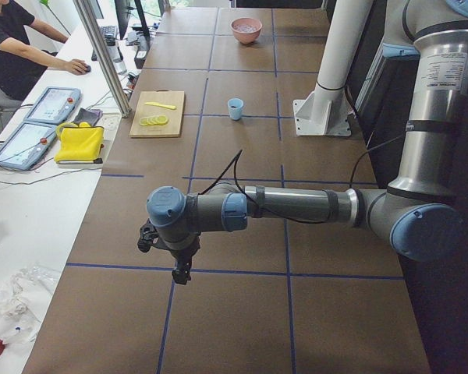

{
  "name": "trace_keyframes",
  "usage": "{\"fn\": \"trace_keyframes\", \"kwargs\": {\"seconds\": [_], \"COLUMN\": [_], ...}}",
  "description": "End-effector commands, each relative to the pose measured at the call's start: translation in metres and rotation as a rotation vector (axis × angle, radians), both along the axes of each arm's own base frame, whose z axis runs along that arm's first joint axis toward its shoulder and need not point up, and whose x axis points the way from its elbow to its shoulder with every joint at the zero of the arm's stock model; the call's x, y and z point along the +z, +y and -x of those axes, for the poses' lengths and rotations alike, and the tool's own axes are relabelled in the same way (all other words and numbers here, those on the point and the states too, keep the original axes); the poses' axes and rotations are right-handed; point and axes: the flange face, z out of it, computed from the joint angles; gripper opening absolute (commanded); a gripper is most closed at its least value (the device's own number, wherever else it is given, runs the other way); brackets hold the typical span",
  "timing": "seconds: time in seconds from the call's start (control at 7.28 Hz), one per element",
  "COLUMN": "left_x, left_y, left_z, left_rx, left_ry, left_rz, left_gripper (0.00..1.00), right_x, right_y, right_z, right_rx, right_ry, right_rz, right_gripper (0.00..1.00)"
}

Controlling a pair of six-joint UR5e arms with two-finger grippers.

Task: Put ice and strawberries in cup

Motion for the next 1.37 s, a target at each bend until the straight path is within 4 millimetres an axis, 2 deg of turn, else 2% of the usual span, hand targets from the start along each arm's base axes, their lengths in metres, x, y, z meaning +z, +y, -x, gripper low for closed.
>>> {"fn": "trace_keyframes", "kwargs": {"seconds": [0.0,1.24], "left_x": [0.0104,0.0056], "left_y": [0.0146,0.0158], "left_z": [0.0003,-0.0003], "left_rx": [-0.015,-0.038], "left_ry": [0.004,0.000], "left_rz": [0.021,0.037], "left_gripper": [1.00,1.00], "right_x": [-0.0006,-0.0003], "right_y": [-0.0001,-0.0013], "right_z": [0.0000,-0.0015], "right_rx": [0.000,-0.002], "right_ry": [0.000,0.024], "right_rz": [-0.002,-0.013], "right_gripper": [0.99,0.99]}}
